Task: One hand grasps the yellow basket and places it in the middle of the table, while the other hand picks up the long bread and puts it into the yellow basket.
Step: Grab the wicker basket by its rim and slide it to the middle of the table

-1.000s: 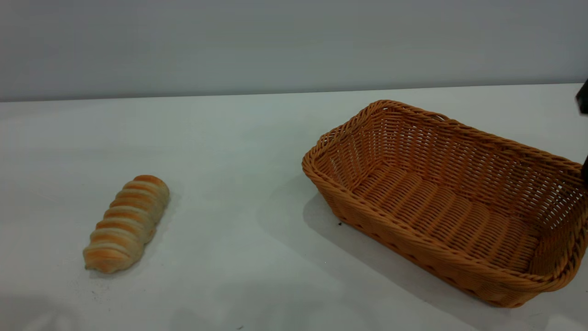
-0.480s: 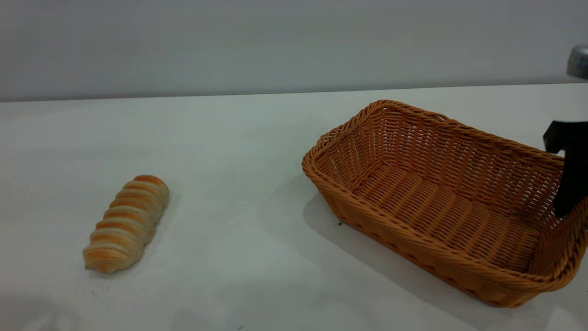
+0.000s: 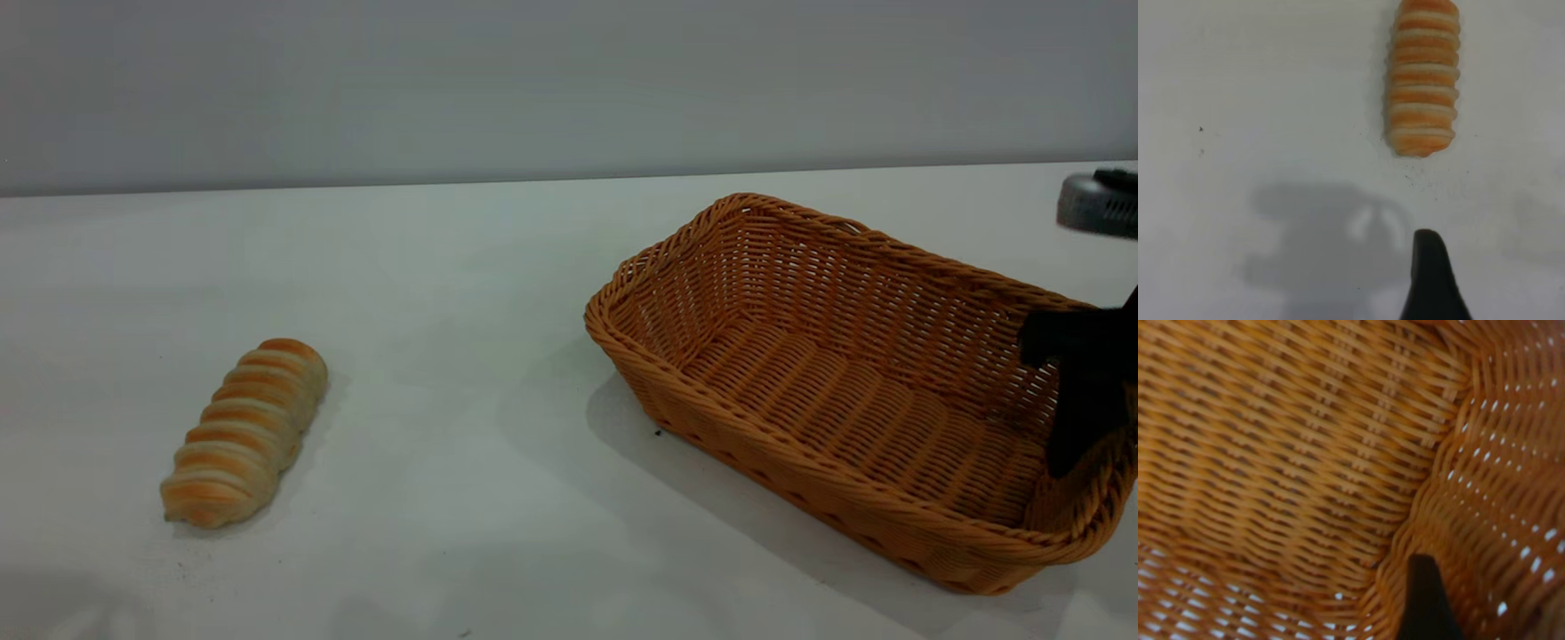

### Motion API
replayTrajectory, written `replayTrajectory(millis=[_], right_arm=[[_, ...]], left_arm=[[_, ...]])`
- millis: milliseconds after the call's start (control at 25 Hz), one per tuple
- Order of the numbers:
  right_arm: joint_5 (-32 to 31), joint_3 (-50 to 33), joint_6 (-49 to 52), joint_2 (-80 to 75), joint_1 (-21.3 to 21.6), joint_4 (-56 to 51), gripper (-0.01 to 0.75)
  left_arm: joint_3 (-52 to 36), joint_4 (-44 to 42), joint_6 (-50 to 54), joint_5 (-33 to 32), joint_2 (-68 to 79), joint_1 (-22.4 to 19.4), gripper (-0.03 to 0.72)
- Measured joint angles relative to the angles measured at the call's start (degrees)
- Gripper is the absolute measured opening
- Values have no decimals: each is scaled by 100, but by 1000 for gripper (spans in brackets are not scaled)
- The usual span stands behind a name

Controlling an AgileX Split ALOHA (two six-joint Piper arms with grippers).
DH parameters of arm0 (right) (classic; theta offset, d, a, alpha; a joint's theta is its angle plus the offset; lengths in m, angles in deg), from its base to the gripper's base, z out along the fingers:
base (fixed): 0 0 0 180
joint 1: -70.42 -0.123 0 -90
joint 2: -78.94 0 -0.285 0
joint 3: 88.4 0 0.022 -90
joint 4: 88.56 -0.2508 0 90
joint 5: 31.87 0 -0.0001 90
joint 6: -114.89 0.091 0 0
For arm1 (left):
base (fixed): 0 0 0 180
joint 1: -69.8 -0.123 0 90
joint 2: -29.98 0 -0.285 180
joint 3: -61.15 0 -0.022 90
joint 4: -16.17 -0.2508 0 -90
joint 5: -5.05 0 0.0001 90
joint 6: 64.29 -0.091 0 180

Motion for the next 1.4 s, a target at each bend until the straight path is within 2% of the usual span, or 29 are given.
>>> replayTrajectory(millis=[80,280,360,560,880,1400], right_arm=[[51,0,-21,-129,0,0,423],[273,60,-201,-172,7,-112,126],[253,190,-378,-172,1,-94,60],[-217,607,-713,-191,-129,-199,50],[-561,1076,-1833,-231,-891,-1260,48],[290,1144,-2115,-739,-1405,-2284,54]], left_arm=[[0,0,0,0,0,0,544],[0,0,0,0,0,0,544],[0,0,0,0,0,0,544],[0,0,0,0,0,0,544],[0,0,0,0,0,0,544],[0,152,0,-6,0,0,544]])
